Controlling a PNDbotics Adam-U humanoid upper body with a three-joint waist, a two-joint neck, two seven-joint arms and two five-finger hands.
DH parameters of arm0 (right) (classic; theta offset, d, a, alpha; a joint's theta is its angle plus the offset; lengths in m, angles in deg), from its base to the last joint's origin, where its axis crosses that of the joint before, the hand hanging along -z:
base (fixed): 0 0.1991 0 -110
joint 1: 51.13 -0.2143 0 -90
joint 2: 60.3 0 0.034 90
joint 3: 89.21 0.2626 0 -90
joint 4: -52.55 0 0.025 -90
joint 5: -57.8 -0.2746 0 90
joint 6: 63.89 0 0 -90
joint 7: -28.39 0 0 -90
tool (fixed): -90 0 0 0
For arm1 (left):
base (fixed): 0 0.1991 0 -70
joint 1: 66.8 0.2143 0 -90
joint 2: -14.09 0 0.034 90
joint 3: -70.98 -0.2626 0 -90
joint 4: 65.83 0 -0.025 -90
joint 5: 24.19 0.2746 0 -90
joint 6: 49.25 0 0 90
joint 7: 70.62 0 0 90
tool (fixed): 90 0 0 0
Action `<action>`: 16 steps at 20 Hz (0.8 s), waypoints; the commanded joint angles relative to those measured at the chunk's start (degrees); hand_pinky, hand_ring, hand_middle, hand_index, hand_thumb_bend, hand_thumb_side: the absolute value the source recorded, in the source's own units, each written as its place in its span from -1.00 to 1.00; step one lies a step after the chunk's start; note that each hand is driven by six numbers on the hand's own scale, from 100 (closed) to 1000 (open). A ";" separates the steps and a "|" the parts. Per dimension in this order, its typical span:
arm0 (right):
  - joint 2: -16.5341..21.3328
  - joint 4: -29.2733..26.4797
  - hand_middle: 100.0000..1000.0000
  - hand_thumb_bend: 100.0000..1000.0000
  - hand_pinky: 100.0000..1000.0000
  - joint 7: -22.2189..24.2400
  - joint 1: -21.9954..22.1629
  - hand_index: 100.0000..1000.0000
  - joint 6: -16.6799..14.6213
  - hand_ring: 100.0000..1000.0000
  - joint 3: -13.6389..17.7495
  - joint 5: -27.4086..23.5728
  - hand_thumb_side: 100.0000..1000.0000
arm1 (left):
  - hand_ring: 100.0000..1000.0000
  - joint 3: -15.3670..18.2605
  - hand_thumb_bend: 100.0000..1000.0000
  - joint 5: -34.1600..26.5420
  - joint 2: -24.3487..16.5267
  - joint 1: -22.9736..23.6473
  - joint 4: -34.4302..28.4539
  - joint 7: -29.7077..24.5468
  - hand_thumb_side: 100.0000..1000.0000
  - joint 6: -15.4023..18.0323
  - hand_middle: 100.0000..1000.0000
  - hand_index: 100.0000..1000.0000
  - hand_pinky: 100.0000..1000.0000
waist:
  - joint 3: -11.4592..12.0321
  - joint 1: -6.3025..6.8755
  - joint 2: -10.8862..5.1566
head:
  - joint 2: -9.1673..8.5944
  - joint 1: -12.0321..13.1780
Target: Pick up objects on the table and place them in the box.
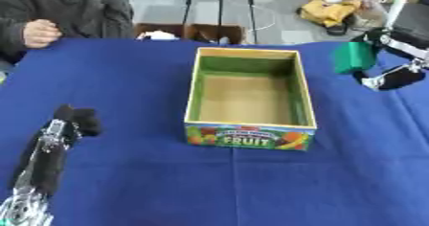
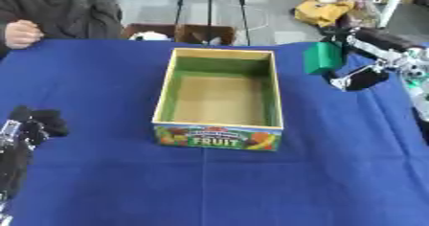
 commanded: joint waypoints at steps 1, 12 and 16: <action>0.49 -0.38 -0.61 -1.00 0.34 0.12 -1.70 -0.50 -0.35 -0.05 0.13 -0.20 -1.00 | 0.10 0.18 -0.33 -0.08 -1.17 -0.30 -0.77 -0.14 1.00 0.08 0.02 0.37 0.30 | -0.01 0.01 -1.18 | -0.15 -0.09; -9.44 4.00 -0.50 -1.00 0.40 4.17 -9.29 -0.38 -3.05 0.06 -3.42 5.79 -0.98 | 0.10 -0.78 -0.32 -0.46 -0.68 -1.60 -0.83 -1.08 1.00 -0.07 0.02 0.37 0.30 | 5.59 -1.18 -0.82 | -0.79 -2.16; -11.11 4.85 -0.43 -1.00 0.44 4.59 -9.36 -0.30 -4.62 0.13 -4.07 8.90 -0.96 | 0.09 -0.82 -0.32 -0.50 -0.52 -1.66 -0.83 -1.17 1.00 -0.08 0.02 0.37 0.30 | 5.97 -1.15 -0.72 | -0.69 -2.30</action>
